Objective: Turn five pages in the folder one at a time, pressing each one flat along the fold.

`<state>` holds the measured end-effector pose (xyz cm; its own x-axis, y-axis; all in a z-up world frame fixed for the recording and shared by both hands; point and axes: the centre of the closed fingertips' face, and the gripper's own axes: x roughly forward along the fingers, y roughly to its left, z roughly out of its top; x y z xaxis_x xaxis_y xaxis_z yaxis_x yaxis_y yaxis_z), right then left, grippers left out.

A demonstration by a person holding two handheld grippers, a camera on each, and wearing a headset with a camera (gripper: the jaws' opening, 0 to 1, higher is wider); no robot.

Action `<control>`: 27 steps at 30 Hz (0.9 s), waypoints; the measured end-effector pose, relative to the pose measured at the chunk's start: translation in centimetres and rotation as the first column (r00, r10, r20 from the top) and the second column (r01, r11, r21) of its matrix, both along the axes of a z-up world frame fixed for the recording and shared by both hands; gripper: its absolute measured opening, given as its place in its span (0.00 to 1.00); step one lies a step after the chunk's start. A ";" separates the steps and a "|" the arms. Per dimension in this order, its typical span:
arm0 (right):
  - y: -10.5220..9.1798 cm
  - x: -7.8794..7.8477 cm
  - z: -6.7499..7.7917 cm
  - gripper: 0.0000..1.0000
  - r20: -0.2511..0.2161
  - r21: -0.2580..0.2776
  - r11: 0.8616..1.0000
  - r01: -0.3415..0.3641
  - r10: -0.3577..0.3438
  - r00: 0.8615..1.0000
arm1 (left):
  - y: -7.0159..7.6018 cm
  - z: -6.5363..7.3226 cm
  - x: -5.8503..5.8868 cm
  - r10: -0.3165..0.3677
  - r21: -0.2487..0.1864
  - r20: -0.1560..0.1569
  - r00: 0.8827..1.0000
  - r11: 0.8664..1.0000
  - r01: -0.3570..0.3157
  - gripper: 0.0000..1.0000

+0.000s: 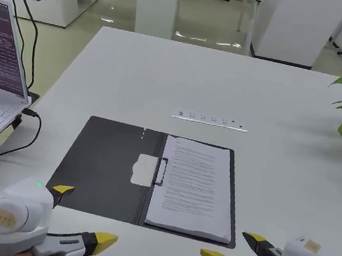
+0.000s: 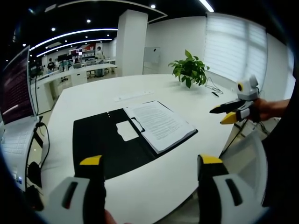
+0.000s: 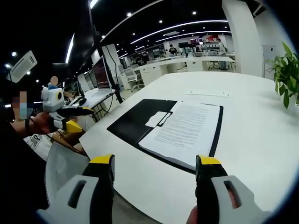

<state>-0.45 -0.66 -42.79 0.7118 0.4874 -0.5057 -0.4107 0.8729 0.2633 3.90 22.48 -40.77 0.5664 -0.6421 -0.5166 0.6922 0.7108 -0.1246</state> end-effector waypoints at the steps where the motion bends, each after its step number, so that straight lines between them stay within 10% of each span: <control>1: 0.0 0.0 0.0 0.70 0.000 -0.003 1.000 -0.002 0.002 1.000 | 0.0 0.0 0.0 0.001 -0.001 0.002 1.000 1.000 -0.001 0.81; 27: -0.5 -0.2 0.0 0.70 0.004 0.001 1.000 0.015 -0.015 1.000 | 0.1 0.1 0.2 0.002 0.003 0.006 1.000 1.000 -0.002 0.81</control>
